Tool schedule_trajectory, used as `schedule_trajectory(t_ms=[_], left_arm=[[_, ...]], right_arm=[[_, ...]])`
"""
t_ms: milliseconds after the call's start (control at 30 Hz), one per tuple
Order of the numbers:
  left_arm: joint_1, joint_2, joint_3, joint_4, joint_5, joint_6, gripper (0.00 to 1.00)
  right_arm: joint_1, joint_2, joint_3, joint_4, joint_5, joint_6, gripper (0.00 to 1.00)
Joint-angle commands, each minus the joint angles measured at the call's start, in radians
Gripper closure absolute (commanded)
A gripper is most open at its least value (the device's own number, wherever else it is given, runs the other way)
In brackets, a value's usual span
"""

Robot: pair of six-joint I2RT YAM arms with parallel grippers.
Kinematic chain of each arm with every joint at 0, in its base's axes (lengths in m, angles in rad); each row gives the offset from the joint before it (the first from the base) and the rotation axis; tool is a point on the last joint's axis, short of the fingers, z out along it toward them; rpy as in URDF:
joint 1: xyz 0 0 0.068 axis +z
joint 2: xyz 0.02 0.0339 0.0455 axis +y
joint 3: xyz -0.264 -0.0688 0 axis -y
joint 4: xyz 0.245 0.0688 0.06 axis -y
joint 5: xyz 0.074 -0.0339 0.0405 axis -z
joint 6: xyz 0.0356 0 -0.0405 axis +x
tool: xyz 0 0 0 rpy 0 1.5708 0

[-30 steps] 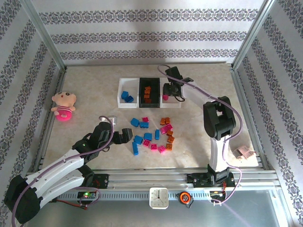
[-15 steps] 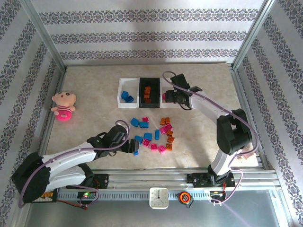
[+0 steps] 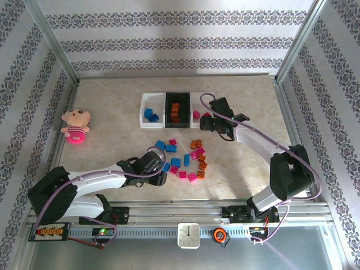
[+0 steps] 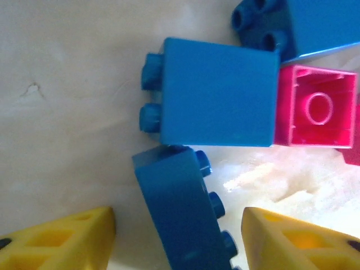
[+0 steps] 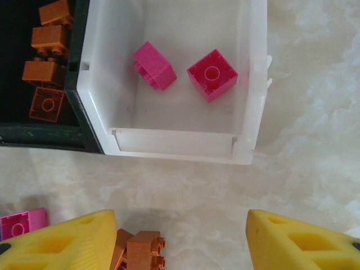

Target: Sort the legos into containers by color

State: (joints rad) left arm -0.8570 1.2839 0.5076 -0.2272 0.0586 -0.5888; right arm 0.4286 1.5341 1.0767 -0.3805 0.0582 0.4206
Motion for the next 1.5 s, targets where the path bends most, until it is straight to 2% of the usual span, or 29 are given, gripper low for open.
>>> schedule_trajectory(t_ms=[0,200,300,400,467,567,633,700,933,1133,1300,1467], left_arm=[[-0.015,0.023,0.009,-0.012,0.023,0.006,0.53],[-0.014,-0.067,-0.007,-0.064,-0.007,-0.014,0.70],[-0.013,-0.139,-0.011,-0.106,-0.038,-0.035,0.76],[0.004,-0.228,0.015,-0.160,-0.081,-0.026,0.77],[0.044,-0.275,0.059,-0.191,-0.113,0.011,0.77],[0.179,-0.280,0.142,-0.183,-0.113,0.082,0.79],[0.293,-0.223,0.207,-0.127,-0.073,0.116,0.80],[0.366,-0.138,0.278,-0.065,-0.063,0.146,0.80],[0.482,0.263,0.581,0.076,-0.064,0.193,0.83],[0.519,0.518,0.811,0.087,-0.065,0.199,0.83],[0.523,0.653,0.941,0.049,-0.083,0.205,0.81],[0.523,0.678,0.980,0.043,-0.068,0.188,0.61]], right_arm=[[0.013,-0.041,-0.018,0.016,-0.013,0.016,0.38],[0.014,-0.061,-0.034,0.017,-0.007,0.019,0.38],[0.014,-0.073,-0.047,0.020,-0.012,0.026,0.38],[0.013,-0.097,-0.067,0.029,-0.017,0.036,0.38],[0.012,-0.114,-0.085,0.035,-0.018,0.042,0.38],[0.012,-0.140,-0.109,0.042,-0.024,0.049,0.38],[0.012,-0.155,-0.123,0.044,-0.029,0.055,0.38],[0.013,-0.165,-0.134,0.042,-0.030,0.058,0.38],[0.014,-0.235,-0.205,0.037,-0.031,0.071,0.38],[0.013,-0.296,-0.260,0.030,-0.034,0.077,0.38],[0.015,-0.337,-0.289,0.022,-0.044,0.080,0.37],[0.015,-0.379,-0.313,0.022,-0.061,0.073,0.33]])
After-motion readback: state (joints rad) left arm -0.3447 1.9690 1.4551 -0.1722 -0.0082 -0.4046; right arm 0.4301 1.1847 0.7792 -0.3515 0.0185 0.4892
